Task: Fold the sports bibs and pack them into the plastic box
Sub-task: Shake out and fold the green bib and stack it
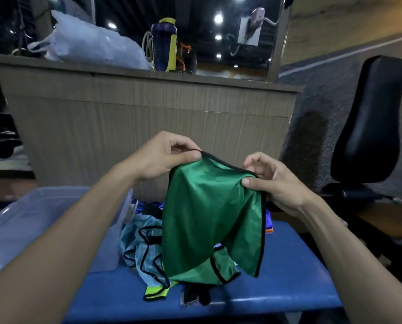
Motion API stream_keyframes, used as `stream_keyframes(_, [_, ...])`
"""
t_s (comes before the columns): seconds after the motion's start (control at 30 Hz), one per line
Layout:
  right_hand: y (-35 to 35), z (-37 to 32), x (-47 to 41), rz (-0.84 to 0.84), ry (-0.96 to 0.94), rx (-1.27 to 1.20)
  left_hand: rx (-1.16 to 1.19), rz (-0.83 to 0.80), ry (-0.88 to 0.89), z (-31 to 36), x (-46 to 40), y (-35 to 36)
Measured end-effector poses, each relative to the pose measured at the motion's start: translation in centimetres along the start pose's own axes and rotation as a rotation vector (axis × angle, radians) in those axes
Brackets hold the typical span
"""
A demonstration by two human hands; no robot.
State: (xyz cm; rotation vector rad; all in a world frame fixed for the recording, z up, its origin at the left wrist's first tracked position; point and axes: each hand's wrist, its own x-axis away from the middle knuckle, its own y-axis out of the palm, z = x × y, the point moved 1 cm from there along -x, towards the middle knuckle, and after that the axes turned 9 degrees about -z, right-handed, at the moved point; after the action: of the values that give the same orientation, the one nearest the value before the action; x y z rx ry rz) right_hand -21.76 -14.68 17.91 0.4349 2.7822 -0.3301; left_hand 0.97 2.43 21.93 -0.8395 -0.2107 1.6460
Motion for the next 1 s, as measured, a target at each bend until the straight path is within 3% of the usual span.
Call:
stream_keyframes(0.17, [-0.3, -1.6, 0.8, -0.033, -0.049, 0.006, 0.381, 0.002, 0.024, 2.0, 0.1, -1.4])
stream_keyframes(0.3, [0.2, -2.8, 0.2, -0.068, -0.067, 0.152, 0.197, -0.031, 0.047, 4.0, -0.8, -2.0])
stream_keyframes(0.5, [1.2, -4.4, 0.5, -0.044, -0.049, 0.175, 0.016, 0.055, 0.072, 4.3, -1.4, -2.2])
stream_keyframes(0.73, [1.6, -1.5, 1.9, -0.047, 0.045, 0.259, -0.129, 0.438, 0.17, 5.0, -2.3, -3.3])
stream_keyframes(1.0, [0.8, 4.8, 4.3, 0.061, 0.159, 0.29, -0.134, 0.629, 0.216, 6.3, -2.5, -3.8])
